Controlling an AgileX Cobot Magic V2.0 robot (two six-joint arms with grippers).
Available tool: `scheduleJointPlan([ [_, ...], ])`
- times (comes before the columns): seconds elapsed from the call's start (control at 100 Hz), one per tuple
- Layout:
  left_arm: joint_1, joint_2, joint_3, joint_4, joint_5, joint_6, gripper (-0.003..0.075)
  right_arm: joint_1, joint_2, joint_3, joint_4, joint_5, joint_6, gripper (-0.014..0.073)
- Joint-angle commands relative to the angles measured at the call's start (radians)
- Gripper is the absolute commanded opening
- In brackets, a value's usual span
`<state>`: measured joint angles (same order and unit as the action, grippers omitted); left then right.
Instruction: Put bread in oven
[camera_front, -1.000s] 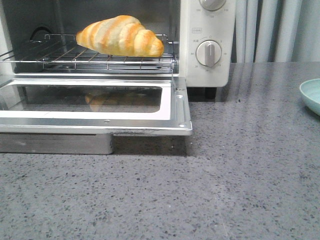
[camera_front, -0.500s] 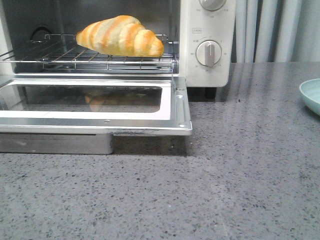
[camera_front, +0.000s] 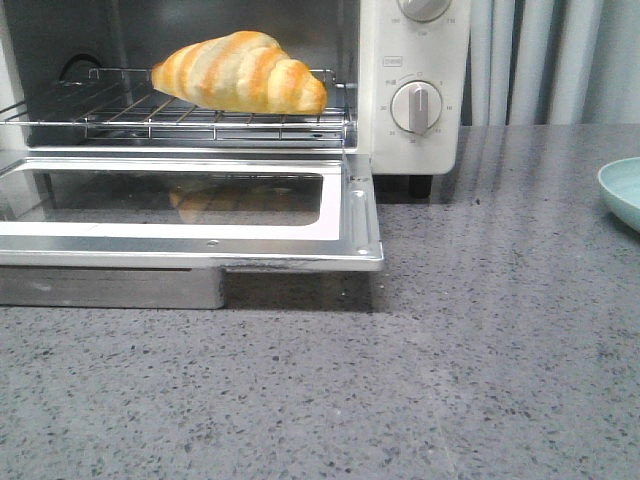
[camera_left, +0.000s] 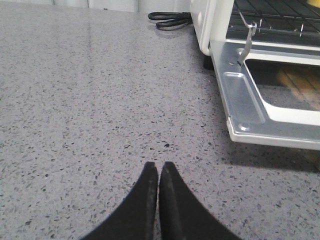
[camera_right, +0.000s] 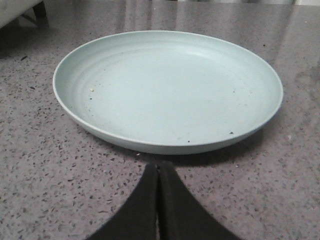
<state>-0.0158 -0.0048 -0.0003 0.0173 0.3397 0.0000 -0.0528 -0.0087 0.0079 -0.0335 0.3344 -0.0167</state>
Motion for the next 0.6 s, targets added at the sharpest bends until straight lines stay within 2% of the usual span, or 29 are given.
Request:
scheduleJointPlan([
  [0.0,0.003,-0.030,0.025,0.000,-0.047,-0.010,-0.0021,-0.004,-0.021,0.014,0.004,-0.028,-0.008,-0.0076],
  [0.59,0.003,-0.030,0.025,0.000,-0.058,-0.010,-0.0021,-0.004,-0.021,0.014,0.004,-0.028,-0.008,-0.0076],
])
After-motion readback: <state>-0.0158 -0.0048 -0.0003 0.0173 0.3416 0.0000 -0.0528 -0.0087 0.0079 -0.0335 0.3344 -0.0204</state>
